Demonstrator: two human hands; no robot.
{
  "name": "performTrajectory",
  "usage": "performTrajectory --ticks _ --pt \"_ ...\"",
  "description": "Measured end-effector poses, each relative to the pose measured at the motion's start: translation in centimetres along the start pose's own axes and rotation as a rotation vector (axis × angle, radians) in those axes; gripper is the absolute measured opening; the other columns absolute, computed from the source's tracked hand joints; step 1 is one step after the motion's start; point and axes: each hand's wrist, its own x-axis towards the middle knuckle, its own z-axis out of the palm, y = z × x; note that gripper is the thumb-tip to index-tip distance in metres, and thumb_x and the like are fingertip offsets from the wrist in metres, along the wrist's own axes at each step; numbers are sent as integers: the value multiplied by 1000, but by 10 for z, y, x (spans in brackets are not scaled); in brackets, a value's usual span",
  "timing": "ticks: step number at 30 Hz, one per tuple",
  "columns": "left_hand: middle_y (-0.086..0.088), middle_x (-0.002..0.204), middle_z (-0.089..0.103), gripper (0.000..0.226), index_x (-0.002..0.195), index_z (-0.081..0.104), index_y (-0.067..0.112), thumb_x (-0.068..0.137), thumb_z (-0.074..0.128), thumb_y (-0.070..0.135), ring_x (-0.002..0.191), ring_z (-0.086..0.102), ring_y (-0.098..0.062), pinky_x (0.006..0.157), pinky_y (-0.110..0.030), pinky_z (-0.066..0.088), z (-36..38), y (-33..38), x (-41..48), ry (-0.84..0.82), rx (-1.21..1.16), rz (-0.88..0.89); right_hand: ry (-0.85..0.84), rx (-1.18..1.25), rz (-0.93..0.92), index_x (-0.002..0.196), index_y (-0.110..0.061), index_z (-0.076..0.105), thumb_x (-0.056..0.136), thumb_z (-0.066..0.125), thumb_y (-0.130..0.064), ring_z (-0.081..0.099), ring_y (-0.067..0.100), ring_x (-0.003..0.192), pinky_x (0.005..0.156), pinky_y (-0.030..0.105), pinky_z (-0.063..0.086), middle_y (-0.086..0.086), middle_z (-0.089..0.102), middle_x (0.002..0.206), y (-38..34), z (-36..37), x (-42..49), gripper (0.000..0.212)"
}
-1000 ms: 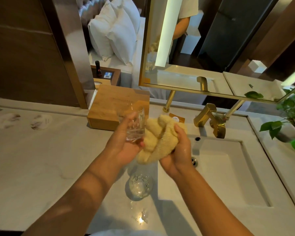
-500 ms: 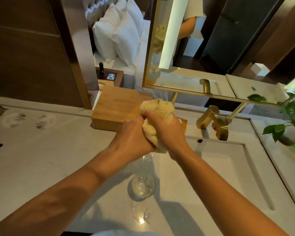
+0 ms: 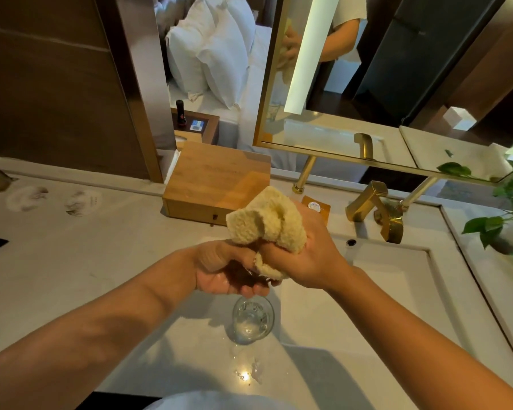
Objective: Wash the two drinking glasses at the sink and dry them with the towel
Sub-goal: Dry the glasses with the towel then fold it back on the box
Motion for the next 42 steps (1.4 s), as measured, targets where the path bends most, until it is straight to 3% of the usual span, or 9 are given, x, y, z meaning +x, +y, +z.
performTrajectory --ticks 4,9,14,17,21,26,32,36,42 --pt "-16 81 61 29 97 62 0 72 75 -8 61 60 -19 48 -24 50 15 8 5 389 243 117 140 67 309 96 -19 66 84 60 -36 66 17 83 73 44 56 -1 69 89 6 6 1 22" --pt "4 86 70 30 93 64 21 68 80 19 78 65 -16 65 -30 53 26 5 12 1171 1325 281 203 46 660 84 -24 68 78 54 -42 67 23 81 79 51 55 1 71 84 15 28 16 23" --pt "-4 100 58 34 109 51 17 82 71 17 90 61 -27 70 -37 52 -7 -10 11 1176 1907 356 177 643 1248 100 -9 69 83 61 -31 71 32 79 79 51 60 12 71 82 30 38 19 29" --pt "-3 96 57 36 104 51 17 77 75 13 84 59 -24 62 -32 47 -19 -14 10 1133 2077 360 129 900 1328 89 -10 65 83 63 -20 65 27 69 67 38 55 13 62 73 31 39 17 12" --pt "2 97 60 41 106 54 20 74 79 19 83 61 -20 64 -30 51 -28 -16 7 1104 1863 375 247 759 1279 99 -7 69 83 66 -24 68 31 83 72 39 58 14 68 85 35 44 7 24" --pt "1 72 61 30 82 60 11 65 85 9 66 61 -14 69 -37 61 -12 -12 1 970 689 229 431 358 972 89 -18 64 94 61 -24 70 23 74 70 37 59 12 73 87 37 16 -2 8" --pt "-16 96 67 70 121 58 5 62 93 20 75 66 -25 63 -34 60 -19 -5 -17 691 115 405 475 501 1097 111 -10 67 91 66 -32 73 24 77 65 34 58 16 75 98 49 -5 -19 30" --pt "-15 110 65 61 120 59 13 66 85 3 84 70 -27 75 -35 62 -27 -1 -30 774 250 460 485 557 1159 109 -8 67 92 65 -30 71 27 78 65 35 56 15 74 92 51 0 -34 28" --pt "5 106 67 72 117 55 23 58 96 21 97 67 -14 70 -19 57 -42 -1 -41 1074 870 434 472 586 1180 105 -11 67 91 66 -29 70 32 84 74 40 57 16 74 93 57 10 -43 23"
